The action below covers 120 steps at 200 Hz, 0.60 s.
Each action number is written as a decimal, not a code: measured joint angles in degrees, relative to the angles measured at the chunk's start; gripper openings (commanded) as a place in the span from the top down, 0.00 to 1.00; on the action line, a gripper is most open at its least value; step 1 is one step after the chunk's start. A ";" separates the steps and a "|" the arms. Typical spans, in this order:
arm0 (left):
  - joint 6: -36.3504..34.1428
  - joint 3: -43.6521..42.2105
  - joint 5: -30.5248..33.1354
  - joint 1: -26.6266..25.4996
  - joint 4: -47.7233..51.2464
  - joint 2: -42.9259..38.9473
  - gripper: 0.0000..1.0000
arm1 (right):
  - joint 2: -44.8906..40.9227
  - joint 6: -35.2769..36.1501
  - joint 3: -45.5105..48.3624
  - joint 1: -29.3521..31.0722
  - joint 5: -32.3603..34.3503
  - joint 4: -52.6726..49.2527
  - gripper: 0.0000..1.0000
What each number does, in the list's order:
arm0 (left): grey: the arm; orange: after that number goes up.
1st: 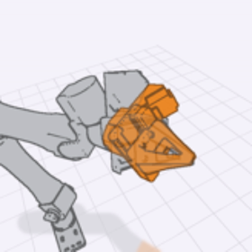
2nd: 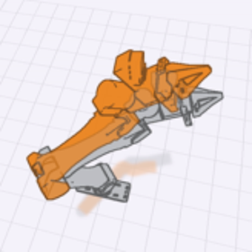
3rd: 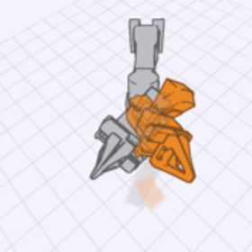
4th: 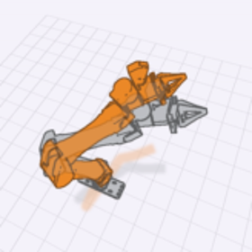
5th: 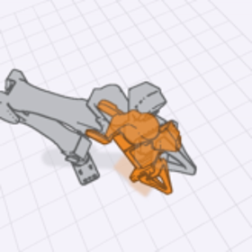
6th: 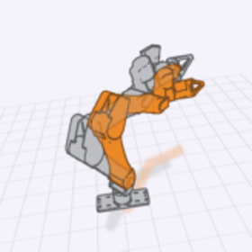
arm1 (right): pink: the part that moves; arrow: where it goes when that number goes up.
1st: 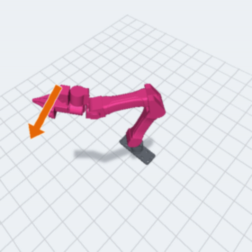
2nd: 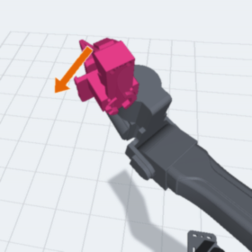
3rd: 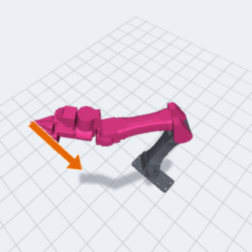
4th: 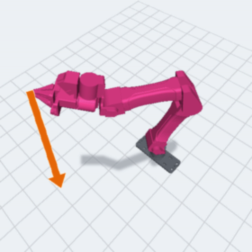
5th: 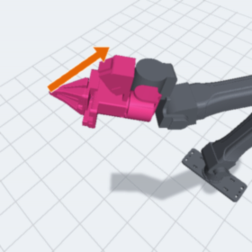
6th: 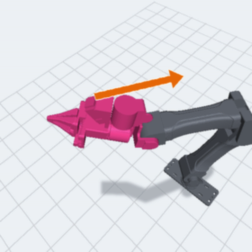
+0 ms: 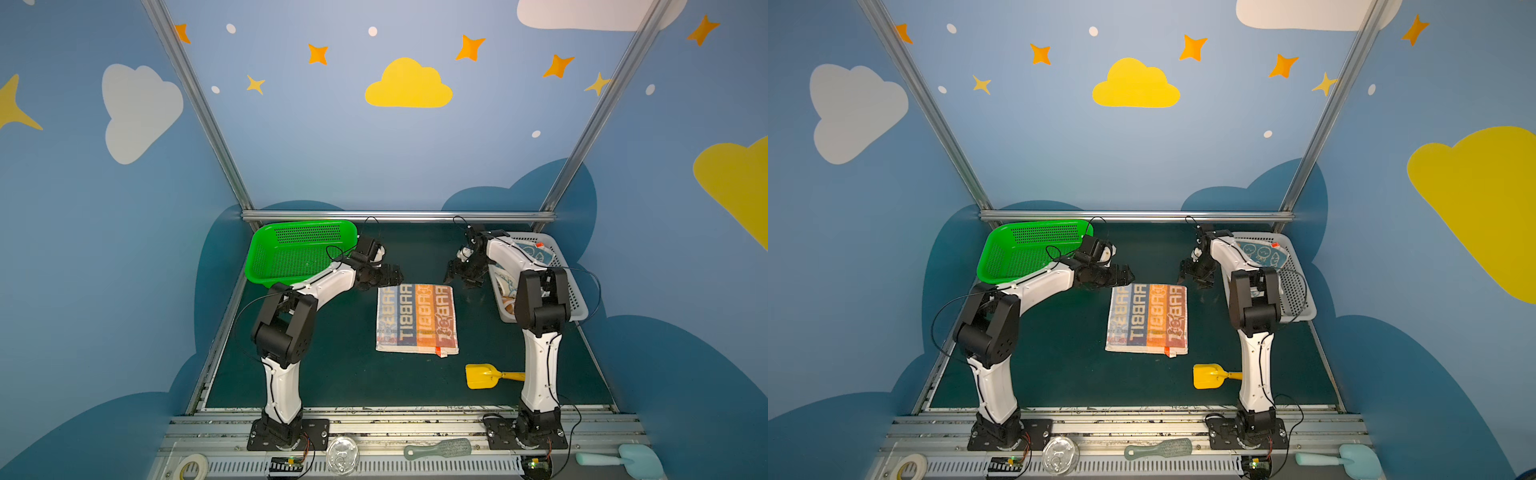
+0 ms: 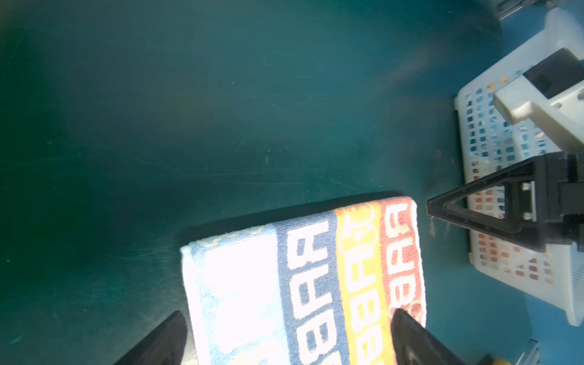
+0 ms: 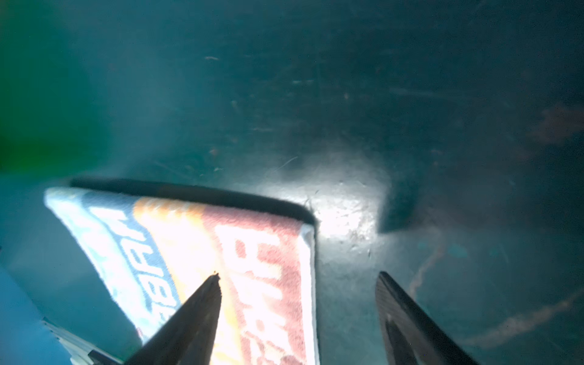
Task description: Fold and stack the towels
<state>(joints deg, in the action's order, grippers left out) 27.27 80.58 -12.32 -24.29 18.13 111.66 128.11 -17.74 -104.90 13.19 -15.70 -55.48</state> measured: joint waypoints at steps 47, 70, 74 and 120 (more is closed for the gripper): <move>-0.50 0.22 -0.26 1.36 1.20 1.29 0.00 | 3.04 0.83 -2.19 0.59 1.11 -0.07 0.46; -0.72 0.22 -1.11 1.84 1.31 1.29 0.00 | 4.57 1.38 -4.31 1.53 1.86 -0.63 0.55; -0.79 0.22 -1.20 1.90 1.33 1.29 0.00 | 4.70 1.44 -4.55 1.66 1.90 -0.68 0.56; -1.44 0.22 -1.25 2.51 1.42 1.29 0.00 | 5.22 1.77 -5.09 2.89 2.80 -0.94 0.73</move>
<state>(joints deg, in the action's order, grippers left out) 25.82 80.79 -13.56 -21.78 19.55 112.95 133.34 -15.97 -110.00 16.08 -12.91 -56.42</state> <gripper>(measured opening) 0.996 0.328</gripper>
